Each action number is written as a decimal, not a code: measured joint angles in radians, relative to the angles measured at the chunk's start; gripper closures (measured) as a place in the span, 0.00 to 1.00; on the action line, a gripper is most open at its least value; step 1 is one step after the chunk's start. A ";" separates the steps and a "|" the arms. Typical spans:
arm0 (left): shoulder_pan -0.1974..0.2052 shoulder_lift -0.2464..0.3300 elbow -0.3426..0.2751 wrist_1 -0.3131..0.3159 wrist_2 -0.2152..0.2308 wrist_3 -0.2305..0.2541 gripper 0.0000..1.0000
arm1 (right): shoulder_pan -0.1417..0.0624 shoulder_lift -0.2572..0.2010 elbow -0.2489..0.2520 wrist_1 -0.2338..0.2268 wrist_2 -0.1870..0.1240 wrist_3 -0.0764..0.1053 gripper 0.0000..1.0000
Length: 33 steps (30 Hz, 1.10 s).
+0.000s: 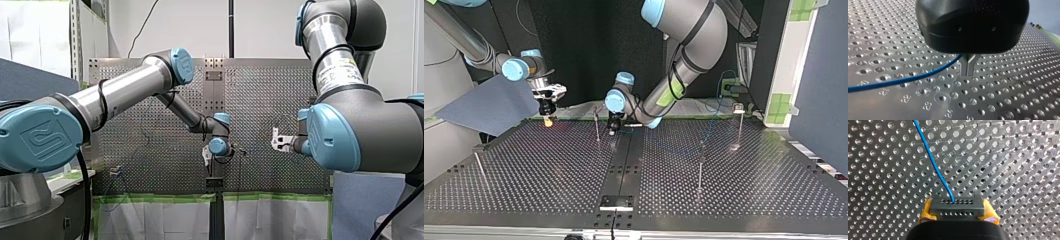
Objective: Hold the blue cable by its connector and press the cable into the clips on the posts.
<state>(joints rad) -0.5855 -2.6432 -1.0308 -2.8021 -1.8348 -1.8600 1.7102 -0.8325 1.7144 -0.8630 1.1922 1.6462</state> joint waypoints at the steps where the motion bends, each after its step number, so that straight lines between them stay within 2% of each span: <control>1: 0.000 0.000 0.000 -0.001 -0.003 0.006 1.00 | 0.000 0.000 0.000 0.000 0.000 0.000 1.00; 3: -0.001 0.000 0.000 -0.004 -0.015 0.024 1.00 | 0.000 0.000 0.000 0.000 -0.002 0.000 1.00; 5: -0.003 0.000 0.000 -0.012 -0.029 0.041 0.54 | 0.000 0.000 0.000 0.001 -0.003 -0.001 1.00; 6: -0.005 0.000 0.000 -0.020 -0.039 0.053 0.54 | 0.000 0.000 0.000 0.001 -0.004 -0.001 1.00; 7: -0.006 0.001 0.000 -0.026 -0.047 0.061 0.43 | 0.000 0.000 0.000 0.001 -0.004 -0.001 1.00; 8: -0.008 0.001 0.000 -0.033 -0.055 0.069 0.39 | 0.000 0.000 0.000 0.001 -0.005 -0.001 1.00; 13: -0.020 0.001 0.000 -0.080 -0.104 0.119 0.39 | -0.001 0.000 0.000 0.003 -0.007 0.000 1.00; 17: -0.025 0.002 0.000 -0.117 -0.133 0.155 0.27 | 0.000 0.000 0.000 0.004 -0.007 0.000 1.00; 18: -0.027 0.002 0.000 -0.127 -0.134 0.166 0.27 | -0.001 0.000 0.000 0.004 -0.008 0.000 1.00; 19: -0.027 0.002 0.000 -0.135 -0.132 0.174 0.24 | -0.001 0.000 0.000 0.005 -0.008 0.000 1.00; 20: -0.028 0.001 0.000 -0.144 -0.127 0.183 0.13 | -0.001 0.000 0.000 0.005 -0.008 0.000 1.00; 21: -0.029 0.002 0.000 -0.156 -0.118 0.195 0.13 | 0.000 0.000 0.000 0.005 -0.008 0.000 1.00; 22: -0.030 0.002 0.000 -0.165 -0.111 0.204 0.02 | 0.000 0.000 0.000 0.006 -0.008 0.000 1.00; 25: -0.034 0.003 0.000 -0.194 -0.085 0.233 0.02 | -0.001 0.000 0.000 0.007 -0.009 0.000 1.00; 28: -0.041 0.004 0.000 -0.220 -0.080 0.256 0.02 | -0.001 0.000 0.000 0.009 -0.009 0.001 1.00; 33: -0.055 0.020 0.000 -0.265 -0.090 0.247 0.02 | -0.001 0.000 0.000 0.015 -0.010 0.004 1.00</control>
<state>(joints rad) -0.6404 -2.6232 -1.0304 -3.0669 -1.9244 -1.6131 1.7093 -0.8323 1.7143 -0.8475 1.1824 1.6503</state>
